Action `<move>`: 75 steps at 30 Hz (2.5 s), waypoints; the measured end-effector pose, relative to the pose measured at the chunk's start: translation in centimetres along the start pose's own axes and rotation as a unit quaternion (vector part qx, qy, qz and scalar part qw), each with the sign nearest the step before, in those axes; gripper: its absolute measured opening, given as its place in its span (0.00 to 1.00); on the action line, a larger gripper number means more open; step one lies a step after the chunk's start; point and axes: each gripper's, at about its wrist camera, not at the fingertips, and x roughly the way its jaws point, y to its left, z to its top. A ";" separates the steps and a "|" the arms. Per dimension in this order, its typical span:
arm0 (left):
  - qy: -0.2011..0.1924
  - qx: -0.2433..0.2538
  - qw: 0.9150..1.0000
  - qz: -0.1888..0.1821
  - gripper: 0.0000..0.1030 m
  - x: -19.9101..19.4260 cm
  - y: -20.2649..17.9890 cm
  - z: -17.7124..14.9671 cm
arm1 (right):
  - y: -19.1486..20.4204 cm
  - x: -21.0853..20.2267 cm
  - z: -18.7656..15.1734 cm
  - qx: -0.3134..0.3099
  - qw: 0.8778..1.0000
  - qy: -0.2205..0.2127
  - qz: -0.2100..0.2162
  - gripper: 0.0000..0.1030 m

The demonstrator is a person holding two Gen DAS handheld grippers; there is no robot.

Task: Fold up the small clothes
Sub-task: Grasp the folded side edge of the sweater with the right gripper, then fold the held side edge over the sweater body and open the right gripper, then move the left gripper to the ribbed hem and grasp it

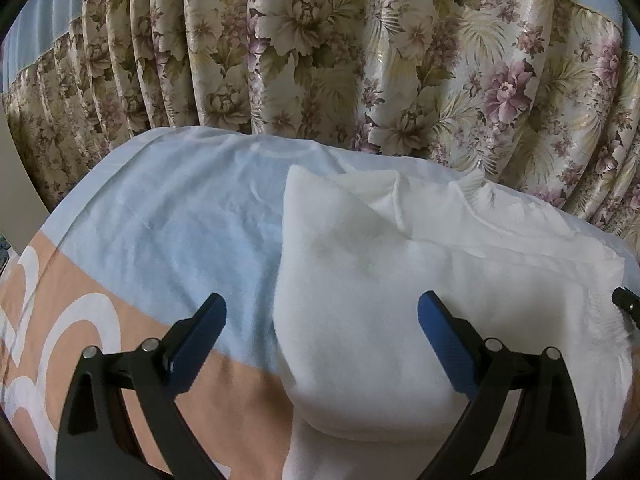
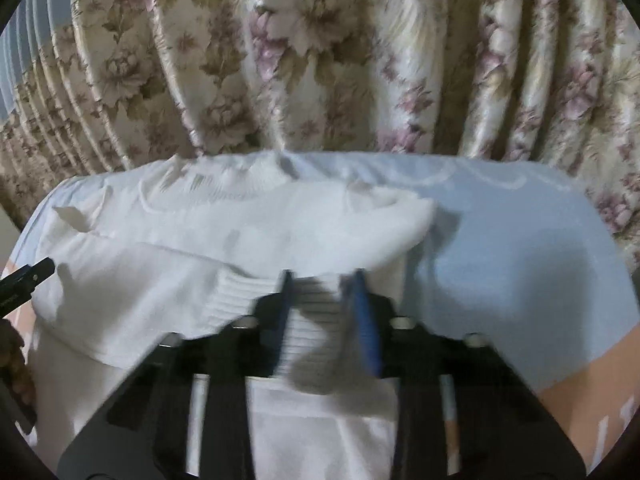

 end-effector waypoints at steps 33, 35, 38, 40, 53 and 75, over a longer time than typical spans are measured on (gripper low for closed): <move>0.011 0.040 0.999 -0.009 0.99 -7.5 2.0 -6.4 | -0.1 -8.4 -6.6 -0.006 0.999 -0.021 -0.029 0.37; -0.006 0.055 0.998 -0.017 0.99 -10.1 1.7 -8.5 | 0.7 -10.3 -8.4 -0.008 0.999 -0.029 -0.021 0.37; -0.028 0.064 0.997 -0.024 0.99 -13.7 1.8 -11.7 | 2.1 -13.8 -11.6 -0.017 0.999 -0.045 -0.019 0.39; -0.037 0.062 0.997 -0.022 0.99 -15.7 2.0 -13.5 | 2.5 -15.7 -13.4 -0.010 0.998 -0.053 -0.019 0.40; -0.042 0.065 0.997 -0.024 0.99 -22.6 3.1 -21.7 | 1.4 -22.4 -25.2 0.033 0.998 -0.020 -0.046 0.44; 0.017 0.042 0.999 -0.026 0.99 -21.0 4.4 -22.6 | 2.9 -21.3 -27.8 0.020 1.000 0.015 -0.018 0.37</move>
